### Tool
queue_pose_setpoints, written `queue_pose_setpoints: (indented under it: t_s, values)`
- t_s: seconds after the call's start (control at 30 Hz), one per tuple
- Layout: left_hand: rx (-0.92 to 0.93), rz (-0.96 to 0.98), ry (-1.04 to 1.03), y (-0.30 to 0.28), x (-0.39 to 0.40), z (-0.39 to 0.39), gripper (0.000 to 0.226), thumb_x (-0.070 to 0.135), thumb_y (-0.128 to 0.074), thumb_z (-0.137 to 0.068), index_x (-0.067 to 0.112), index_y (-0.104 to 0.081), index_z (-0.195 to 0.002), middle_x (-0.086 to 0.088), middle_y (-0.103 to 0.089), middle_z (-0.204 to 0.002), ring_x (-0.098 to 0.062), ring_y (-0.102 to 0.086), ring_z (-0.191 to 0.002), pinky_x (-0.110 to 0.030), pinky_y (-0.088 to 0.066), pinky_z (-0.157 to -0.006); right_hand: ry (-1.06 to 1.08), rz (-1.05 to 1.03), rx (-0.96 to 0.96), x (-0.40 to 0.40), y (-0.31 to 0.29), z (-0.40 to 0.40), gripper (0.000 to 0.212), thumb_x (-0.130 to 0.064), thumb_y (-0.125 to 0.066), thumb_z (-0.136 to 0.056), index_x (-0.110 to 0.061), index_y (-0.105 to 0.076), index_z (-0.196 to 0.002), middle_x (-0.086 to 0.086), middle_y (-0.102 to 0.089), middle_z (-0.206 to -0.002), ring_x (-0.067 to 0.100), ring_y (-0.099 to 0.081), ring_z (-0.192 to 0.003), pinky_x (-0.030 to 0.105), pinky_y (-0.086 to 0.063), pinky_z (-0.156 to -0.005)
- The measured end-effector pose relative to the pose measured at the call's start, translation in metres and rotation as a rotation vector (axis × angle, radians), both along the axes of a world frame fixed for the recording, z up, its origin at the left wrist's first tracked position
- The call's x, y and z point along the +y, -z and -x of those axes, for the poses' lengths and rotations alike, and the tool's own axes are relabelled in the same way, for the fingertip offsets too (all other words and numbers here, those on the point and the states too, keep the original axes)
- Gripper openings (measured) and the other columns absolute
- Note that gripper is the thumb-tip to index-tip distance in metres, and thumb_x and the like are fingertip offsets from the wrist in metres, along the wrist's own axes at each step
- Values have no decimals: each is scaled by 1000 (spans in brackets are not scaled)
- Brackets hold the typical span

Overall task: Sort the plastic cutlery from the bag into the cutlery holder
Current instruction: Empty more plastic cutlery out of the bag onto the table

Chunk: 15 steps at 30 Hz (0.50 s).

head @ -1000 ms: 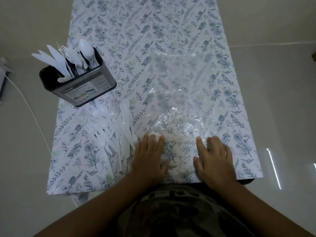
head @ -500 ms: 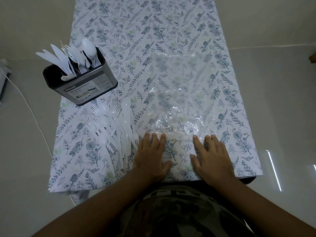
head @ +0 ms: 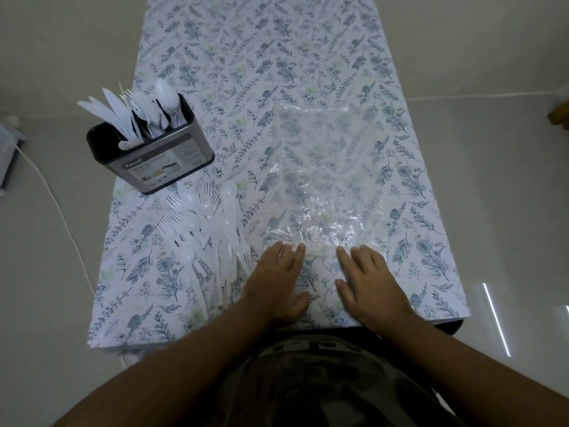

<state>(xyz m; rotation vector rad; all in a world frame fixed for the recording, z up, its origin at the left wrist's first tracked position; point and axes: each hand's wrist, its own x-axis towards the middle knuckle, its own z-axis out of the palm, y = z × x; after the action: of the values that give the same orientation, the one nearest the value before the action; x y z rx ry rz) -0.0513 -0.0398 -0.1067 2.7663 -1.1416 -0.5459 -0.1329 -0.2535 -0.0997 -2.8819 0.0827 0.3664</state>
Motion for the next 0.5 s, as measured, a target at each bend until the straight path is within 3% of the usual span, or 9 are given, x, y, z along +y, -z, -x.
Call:
queue_pose_setpoints:
  t_s: [0.23, 0.37, 0.5]
  values:
    - [-46, -72, -1, 2, -8, 4, 88, 55, -30, -88, -1, -21, -155, -26, -34, -153, -41, -29, -144, -55, -28, -117, -48, 33, -36, 16, -10, -13, 56, -39, -45, -96, 2, -53, -133, 18, -57, -125, 33, -50, -117, 46, -50, -101]
    - [-20, -5, -10, -1, -14, 3, 87, 56, -37, -85, 6, -20, -155, -20, -40, -145, -36, -35, -135, -55, -32, -112, -46, 46, -13, 21, -6, -14, 67, -50, -40, -96, -10, -42, -151, 14, -58, -129, 34, -48, -123, 46, -48, -103]
    - [-28, -26, 2, -3, -15, 5, 87, 56, -38, -83, 11, -23, -156, -22, -42, -145, -40, -36, -137, -62, -29, -111, -66, 72, 4, 23, -3, -16, 64, -49, -42, -97, -13, -46, -150, 15, -58, -130, 36, -49, -125, 51, -46, -103]
